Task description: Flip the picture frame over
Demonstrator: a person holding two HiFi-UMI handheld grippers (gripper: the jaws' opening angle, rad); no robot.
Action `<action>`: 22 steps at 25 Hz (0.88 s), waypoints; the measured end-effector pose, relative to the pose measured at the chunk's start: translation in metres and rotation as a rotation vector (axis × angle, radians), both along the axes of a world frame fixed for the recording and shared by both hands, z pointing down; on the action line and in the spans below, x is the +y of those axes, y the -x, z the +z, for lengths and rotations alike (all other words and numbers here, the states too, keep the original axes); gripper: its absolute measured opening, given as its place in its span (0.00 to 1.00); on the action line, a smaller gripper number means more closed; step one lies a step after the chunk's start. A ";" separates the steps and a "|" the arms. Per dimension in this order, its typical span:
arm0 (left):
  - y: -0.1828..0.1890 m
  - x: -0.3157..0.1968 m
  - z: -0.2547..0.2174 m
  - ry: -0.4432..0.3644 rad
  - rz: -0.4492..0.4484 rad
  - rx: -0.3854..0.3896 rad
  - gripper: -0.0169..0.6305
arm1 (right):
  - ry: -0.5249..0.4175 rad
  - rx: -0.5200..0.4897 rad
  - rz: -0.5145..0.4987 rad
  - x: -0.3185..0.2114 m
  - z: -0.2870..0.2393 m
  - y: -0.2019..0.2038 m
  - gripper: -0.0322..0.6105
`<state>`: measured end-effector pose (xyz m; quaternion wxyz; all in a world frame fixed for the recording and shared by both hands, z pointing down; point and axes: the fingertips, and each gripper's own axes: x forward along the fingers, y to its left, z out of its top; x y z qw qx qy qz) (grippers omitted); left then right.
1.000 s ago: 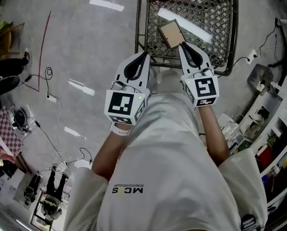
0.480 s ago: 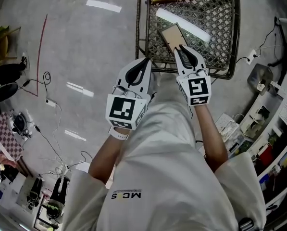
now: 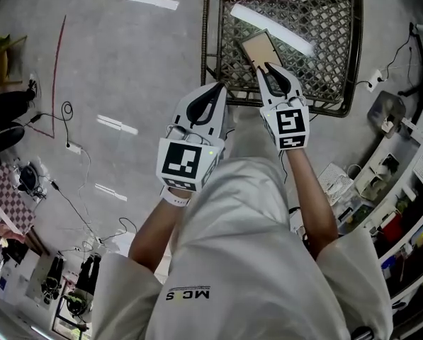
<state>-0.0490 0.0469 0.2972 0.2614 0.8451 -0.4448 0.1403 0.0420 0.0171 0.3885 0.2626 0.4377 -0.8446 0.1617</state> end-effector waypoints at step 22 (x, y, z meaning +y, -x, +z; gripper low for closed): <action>0.006 0.002 0.049 0.045 0.000 -0.033 0.06 | 0.085 0.058 -0.024 -0.006 0.096 0.003 0.18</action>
